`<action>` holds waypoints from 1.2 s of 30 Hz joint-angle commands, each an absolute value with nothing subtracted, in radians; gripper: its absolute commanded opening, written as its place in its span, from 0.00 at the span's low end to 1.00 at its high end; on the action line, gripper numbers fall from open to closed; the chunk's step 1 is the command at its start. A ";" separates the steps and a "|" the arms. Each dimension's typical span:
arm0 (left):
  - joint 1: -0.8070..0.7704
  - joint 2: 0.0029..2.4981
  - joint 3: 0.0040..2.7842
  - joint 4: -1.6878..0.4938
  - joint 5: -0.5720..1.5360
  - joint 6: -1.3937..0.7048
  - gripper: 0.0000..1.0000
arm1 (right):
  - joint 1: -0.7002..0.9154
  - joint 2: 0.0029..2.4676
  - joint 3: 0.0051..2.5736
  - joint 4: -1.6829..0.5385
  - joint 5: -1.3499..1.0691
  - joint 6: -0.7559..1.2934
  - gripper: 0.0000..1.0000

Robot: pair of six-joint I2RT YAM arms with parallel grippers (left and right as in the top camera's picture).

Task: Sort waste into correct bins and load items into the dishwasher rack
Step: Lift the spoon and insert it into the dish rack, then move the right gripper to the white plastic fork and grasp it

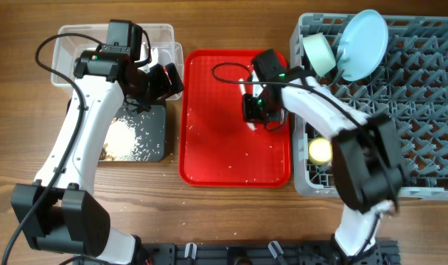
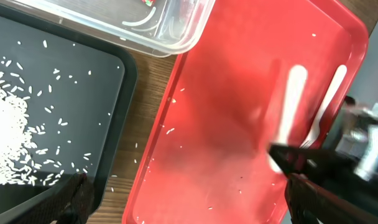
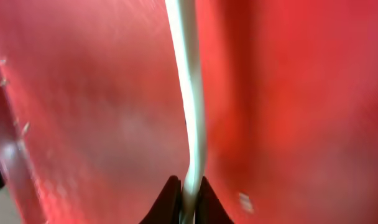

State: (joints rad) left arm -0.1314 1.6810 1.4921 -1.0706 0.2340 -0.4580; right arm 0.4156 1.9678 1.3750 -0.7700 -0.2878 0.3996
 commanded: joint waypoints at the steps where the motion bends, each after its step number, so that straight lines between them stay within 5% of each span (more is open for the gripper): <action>1: -0.127 1.665 1.507 -1.071 0.235 -0.457 1.00 | 0.391 1.679 1.445 -0.854 -0.153 0.398 0.04; 7: -0.127 1.665 1.507 -1.071 0.235 -0.457 1.00 | 0.155 1.333 1.450 -1.119 0.203 0.628 0.04; 15: -0.127 1.665 1.507 -1.071 0.235 -0.457 1.00 | -0.117 1.372 1.292 -1.089 0.141 0.841 0.04; 22: -0.127 1.665 1.507 -1.071 0.235 -0.457 1.00 | -0.119 1.453 1.240 -1.011 0.101 0.805 0.33; 25: -0.127 1.665 1.507 -1.070 0.235 -0.457 1.00 | -0.119 1.435 1.293 -1.003 -0.029 0.598 0.53; 28: -0.127 1.665 1.507 -1.071 0.235 -0.457 1.00 | -0.101 1.397 1.368 -0.996 -0.162 0.424 0.58; 32: -0.127 1.665 1.507 -1.071 0.235 -0.457 1.00 | 0.062 1.370 1.454 -0.975 -0.223 0.313 0.76; 36: -0.127 1.665 1.507 -1.071 0.235 -0.457 1.00 | 0.319 1.443 1.452 -0.896 -0.041 0.349 0.78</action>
